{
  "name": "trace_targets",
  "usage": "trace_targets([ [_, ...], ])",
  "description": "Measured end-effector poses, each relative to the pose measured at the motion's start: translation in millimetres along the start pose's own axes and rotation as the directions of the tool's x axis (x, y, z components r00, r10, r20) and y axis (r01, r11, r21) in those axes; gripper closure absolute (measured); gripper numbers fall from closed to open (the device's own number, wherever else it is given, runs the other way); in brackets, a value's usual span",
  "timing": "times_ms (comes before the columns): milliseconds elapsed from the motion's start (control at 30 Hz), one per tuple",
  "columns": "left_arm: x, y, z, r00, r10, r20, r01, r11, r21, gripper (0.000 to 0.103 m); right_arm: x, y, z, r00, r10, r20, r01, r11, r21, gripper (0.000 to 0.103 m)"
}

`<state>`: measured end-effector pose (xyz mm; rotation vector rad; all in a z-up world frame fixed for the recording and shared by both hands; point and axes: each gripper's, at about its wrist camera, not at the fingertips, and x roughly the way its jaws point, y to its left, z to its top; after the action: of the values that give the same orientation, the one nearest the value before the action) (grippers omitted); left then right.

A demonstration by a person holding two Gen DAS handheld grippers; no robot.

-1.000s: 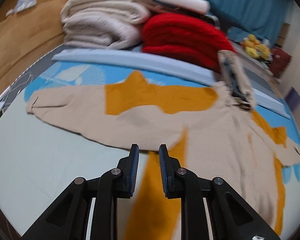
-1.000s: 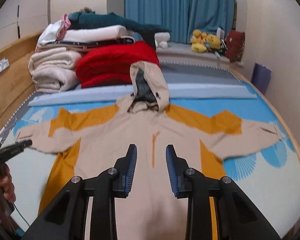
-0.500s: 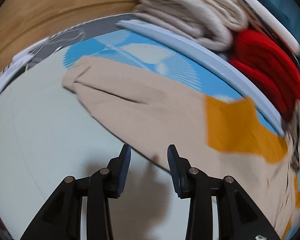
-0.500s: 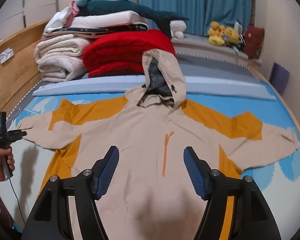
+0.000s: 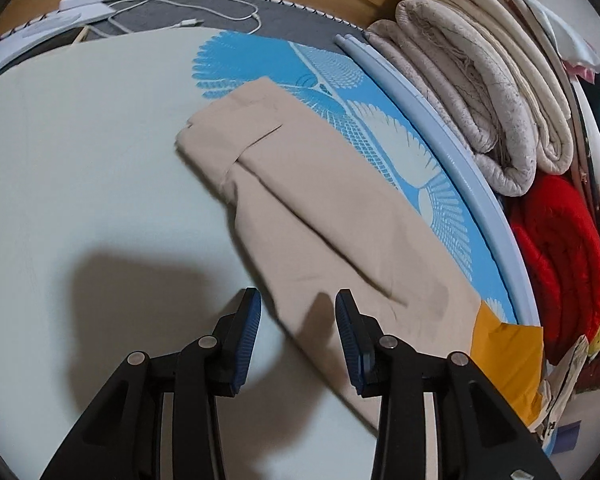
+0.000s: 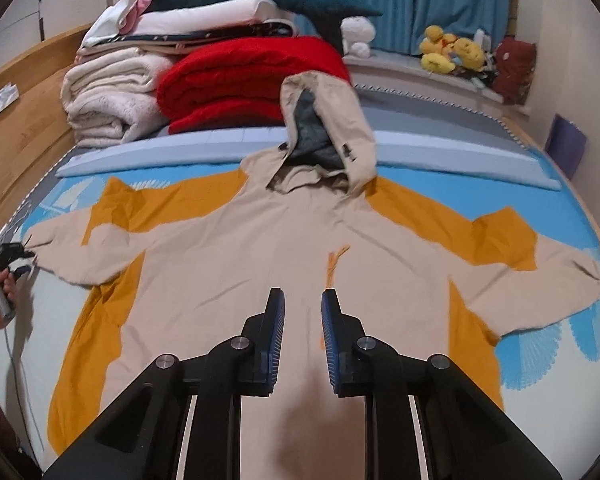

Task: Fold large clothes
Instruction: 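Reach the left tool to the sleeve cuff nearest it and grasp it, then fold the held sleeve across the jacket body and open the left tool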

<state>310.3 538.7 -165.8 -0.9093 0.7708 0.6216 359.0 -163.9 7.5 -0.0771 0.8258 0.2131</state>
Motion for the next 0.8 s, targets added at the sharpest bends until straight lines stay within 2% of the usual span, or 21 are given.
trace_targets([
  [33, 1, -1, 2, 1.000, -0.001, 0.005, 0.001, 1.000, 0.003, 0.069, 5, 1, -2, 1.000, 0.005, -0.019, -0.005, 1.000, -0.002, 0.080],
  [67, 2, -2, 4, 1.000, 0.001, 0.006, -0.001, 1.000, 0.004, 0.072, 9, 1, -3, 0.999, 0.002, -0.037, -0.002, 1.000, -0.001, 0.073],
  [100, 3, -2, 5, 1.000, 0.007, 0.007, -0.007, 1.000, 0.006, 0.082, 12, 2, -4, 0.999, 0.004, -0.047, -0.004, 1.000, 0.002, 0.064],
  [167, 5, -2, 8, 1.000, 0.024, -0.006, -0.024, 1.000, 0.008, 0.099, 16, 0, -6, 0.998, 0.017, -0.060, -0.016, 1.000, 0.018, 0.059],
  [233, -1, -1, 9, 1.000, 0.024, 0.012, -0.024, 1.000, 0.006, 0.101, 19, -3, -7, 0.997, 0.020, -0.075, -0.018, 0.999, 0.035, 0.059],
  [267, -6, -4, 10, 0.999, 0.047, 0.028, -0.047, 0.999, 0.017, 0.102, 19, -4, -7, 0.997, 0.022, -0.078, -0.019, 0.999, 0.040, 0.059],
  [333, -23, -18, 13, 0.992, 0.097, 0.086, -0.101, 0.994, 0.038, 0.103, 16, -6, -7, 0.997, 0.022, -0.073, -0.019, 0.999, 0.045, 0.059],
  [367, -36, -34, 14, 0.987, 0.099, 0.129, -0.107, 0.993, 0.058, 0.103, 14, -7, -7, 0.998, 0.016, -0.065, -0.013, 0.999, 0.041, 0.059],
  [433, -65, -77, 12, 0.976, 0.067, 0.208, -0.100, 0.984, 0.149, 0.103, 12, -9, -7, 0.998, -0.003, -0.056, 0.005, 0.999, 0.034, 0.060],
  [467, -78, -100, 7, 0.970, 0.041, 0.238, -0.090, 0.975, 0.202, 0.103, 11, -10, -7, 0.998, -0.018, -0.055, 0.020, 0.999, 0.036, 0.063],
  [533, -104, -150, -8, 0.959, -0.032, 0.280, -0.060, 0.948, 0.312, 0.103, 12, -15, -7, 0.997, -0.032, -0.068, 0.035, 0.998, 0.048, 0.081],
  [567, -120, -181, -23, 0.954, -0.094, 0.286, -0.022, 0.925, 0.380, 0.103, 12, -18, -7, 0.997, -0.033, -0.073, 0.037, 0.998, 0.056, 0.086],
  [600, -132, -206, -37, 0.949, -0.145, 0.279, 0.011, 0.903, 0.430, 0.103, 10, -22, -7, 0.997, -0.037, -0.075, 0.042, 0.997, 0.070, 0.087],
  [667, -160, -269, -82, 0.932, -0.278, 0.230, 0.105, 0.818, 0.565, 0.103, 6, -29, -4, 0.997, -0.035, -0.071, 0.042, 0.994, 0.100, 0.087],
  [700, -174, -300, -113, 0.921, -0.344, 0.184, 0.155, 0.755, 0.637, 0.103, 5, -31, -3, 0.997, -0.033, -0.071, 0.040, 0.994, 0.106, 0.087],
  [733, -181, -317, -133, 0.913, -0.380, 0.149, 0.186, 0.712, 0.677, 0.103, 2, -35, -2, 0.997, -0.030, -0.070, 0.038, 0.993, 0.116, 0.087],
  [767, -191, -343, -168, 0.901, -0.427, 0.079, 0.235, 0.634, 0.737, 0.103, 1, -38, -1, 0.997, -0.025, -0.067, 0.034, 0.991, 0.128, 0.086],
  [800, -196, -359, -194, 0.894, -0.448, 0.024, 0.269, 0.578, 0.770, 0.103, -1, -41, 0, 0.998, -0.017, -0.063, 0.026, 0.989, 0.145, 0.085],
])
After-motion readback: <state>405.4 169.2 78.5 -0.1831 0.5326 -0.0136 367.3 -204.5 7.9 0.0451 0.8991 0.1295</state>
